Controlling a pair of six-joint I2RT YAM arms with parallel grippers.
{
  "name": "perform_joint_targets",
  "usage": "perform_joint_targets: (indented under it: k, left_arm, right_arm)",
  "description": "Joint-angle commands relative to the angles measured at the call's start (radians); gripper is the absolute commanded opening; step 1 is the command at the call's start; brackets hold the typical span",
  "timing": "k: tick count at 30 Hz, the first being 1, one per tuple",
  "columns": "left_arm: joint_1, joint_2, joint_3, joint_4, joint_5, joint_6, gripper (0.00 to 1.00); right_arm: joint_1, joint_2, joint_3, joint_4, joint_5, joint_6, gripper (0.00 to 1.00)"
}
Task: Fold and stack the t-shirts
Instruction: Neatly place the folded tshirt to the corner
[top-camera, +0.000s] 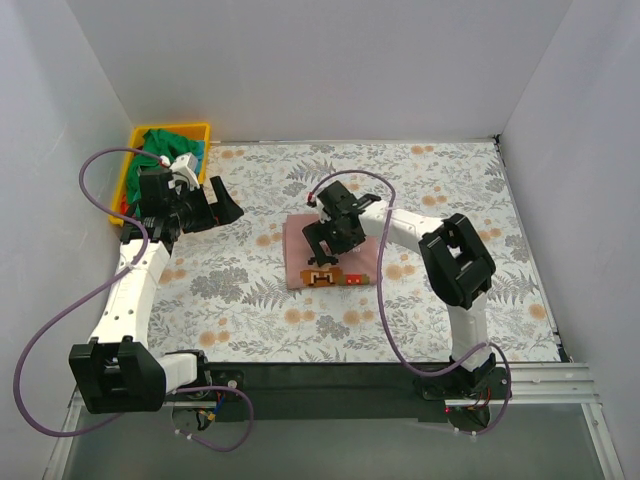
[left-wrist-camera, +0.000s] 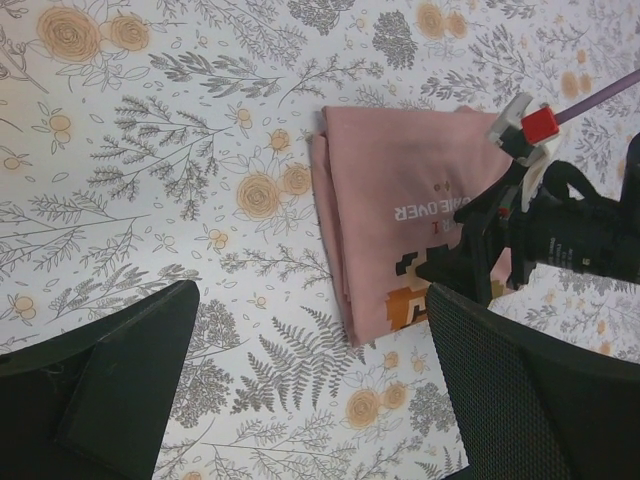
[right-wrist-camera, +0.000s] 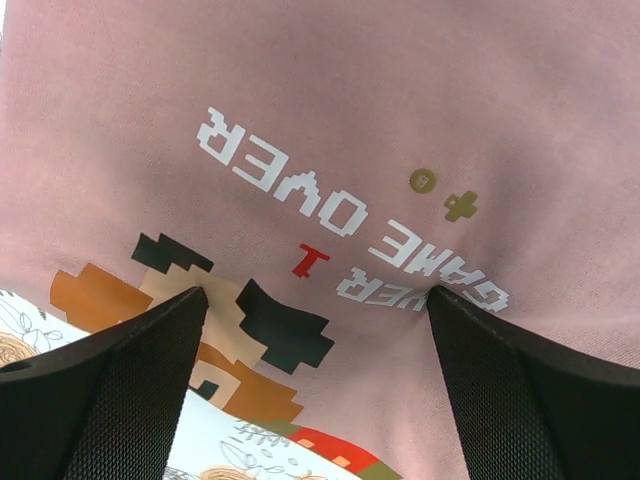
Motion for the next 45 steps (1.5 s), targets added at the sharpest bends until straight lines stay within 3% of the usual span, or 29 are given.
perform_joint_targets:
  k: [1, 11, 20, 29, 37, 45]
  left_arm:
    - [0.008, -0.034, -0.008, -0.012, -0.027, 0.023, 0.98]
    - [0.010, 0.006, -0.002, -0.005, 0.023, 0.019, 0.98]
    - [0.008, 0.022, -0.002, 0.003, 0.050, 0.013, 0.98]
    - [0.008, 0.015, 0.017, -0.015, 0.050, 0.025, 0.98]
    - [0.010, 0.011, 0.043, -0.031, 0.054, 0.031, 0.98]
    - [0.010, -0.008, 0.023, -0.014, 0.050, 0.014, 0.98]
  right_arm:
    - [-0.100, 0.065, 0.008, -0.054, -0.029, -0.083, 0.98]
    - [-0.553, 0.037, -0.048, -0.130, -0.042, -0.372, 0.98]
    - [-0.833, 0.120, 0.091, -0.153, 0.024, -0.524, 0.98]
    - [-0.904, 0.194, 0.223, -0.160, 0.055, -0.559, 0.98]
    - [-0.902, 0.007, 0.303, -0.223, -0.047, -0.527, 0.98]
    - [-0.891, -0.251, 0.069, -0.281, -0.074, -0.397, 0.98]
